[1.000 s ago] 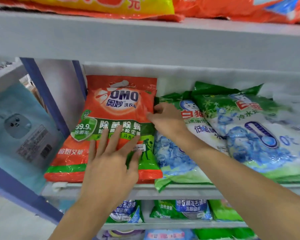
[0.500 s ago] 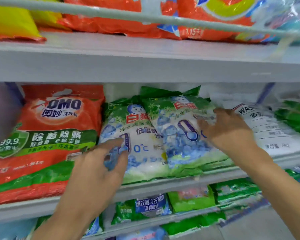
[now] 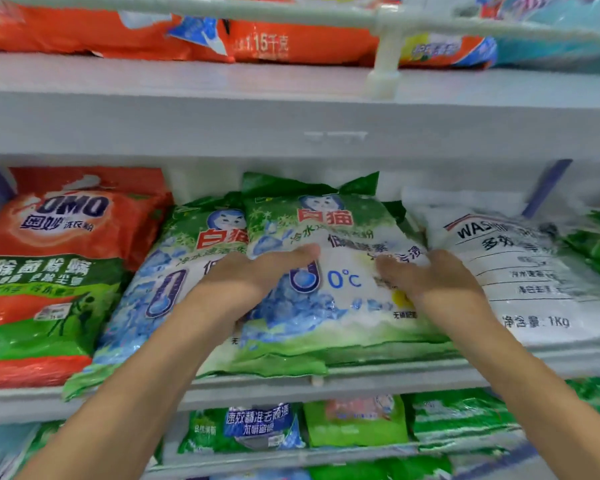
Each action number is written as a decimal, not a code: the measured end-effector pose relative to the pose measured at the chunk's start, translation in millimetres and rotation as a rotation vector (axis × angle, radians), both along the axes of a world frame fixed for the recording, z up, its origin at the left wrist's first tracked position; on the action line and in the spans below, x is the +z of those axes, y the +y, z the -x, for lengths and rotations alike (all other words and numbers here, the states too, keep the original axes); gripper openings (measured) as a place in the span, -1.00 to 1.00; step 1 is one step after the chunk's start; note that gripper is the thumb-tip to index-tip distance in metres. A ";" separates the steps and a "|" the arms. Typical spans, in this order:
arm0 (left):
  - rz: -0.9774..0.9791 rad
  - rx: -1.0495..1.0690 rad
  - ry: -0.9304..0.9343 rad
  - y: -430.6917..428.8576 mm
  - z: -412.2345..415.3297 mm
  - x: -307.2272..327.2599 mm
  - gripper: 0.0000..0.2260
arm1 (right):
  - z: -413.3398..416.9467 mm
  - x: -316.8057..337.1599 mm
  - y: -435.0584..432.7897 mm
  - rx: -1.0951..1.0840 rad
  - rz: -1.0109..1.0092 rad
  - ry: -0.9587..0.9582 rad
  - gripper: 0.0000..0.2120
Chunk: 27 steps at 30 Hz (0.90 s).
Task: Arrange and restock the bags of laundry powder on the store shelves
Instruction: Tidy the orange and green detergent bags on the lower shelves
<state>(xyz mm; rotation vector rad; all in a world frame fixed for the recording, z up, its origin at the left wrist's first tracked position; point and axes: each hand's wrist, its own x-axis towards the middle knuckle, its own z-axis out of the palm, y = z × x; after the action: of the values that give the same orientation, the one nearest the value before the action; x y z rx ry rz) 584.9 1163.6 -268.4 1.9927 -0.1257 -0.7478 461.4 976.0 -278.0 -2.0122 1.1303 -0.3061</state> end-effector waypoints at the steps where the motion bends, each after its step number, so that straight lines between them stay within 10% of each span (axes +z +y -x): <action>1: 0.037 -0.043 0.050 1.2 -3.8 1.2 -0.24 | -0.6 6.9 -4.7 0.015 -0.138 -0.039 -0.47; 6: 0.262 -0.123 0.107 33.5 -26.8 -18.9 -0.68 | -1.4 16.4 -17.9 0.211 -0.735 -0.257 -0.76; 9: 0.319 0.047 0.275 35.1 -29.1 -18.3 -0.31 | -3.4 -3.5 -17.3 0.208 -0.801 -0.248 -0.61; 12: 0.307 0.129 0.253 32.2 -17.3 -10.1 -0.70 | -8.5 -5.8 -16.2 0.221 -0.722 -0.273 -0.70; 18: 0.262 0.131 0.067 29.7 -11.2 3.6 -0.71 | -18.4 3.1 -8.0 0.301 -0.894 -0.379 -0.83; 23: 0.225 0.288 -0.036 27.8 -31.2 -6.2 -0.36 | -79.9 -17.4 -32.9 0.412 -0.320 -0.005 -0.56; 27: -0.087 0.287 -0.306 22.7 -20.4 -14.8 -0.40 | -89.7 -24.1 -51.9 0.389 -0.285 0.126 -0.34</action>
<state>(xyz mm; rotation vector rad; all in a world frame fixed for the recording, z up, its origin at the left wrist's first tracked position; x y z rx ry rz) 605.3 1186.3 -283.1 2.1389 0.0144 -0.2671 551.1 924.1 -302.1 -1.9589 0.7797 0.1742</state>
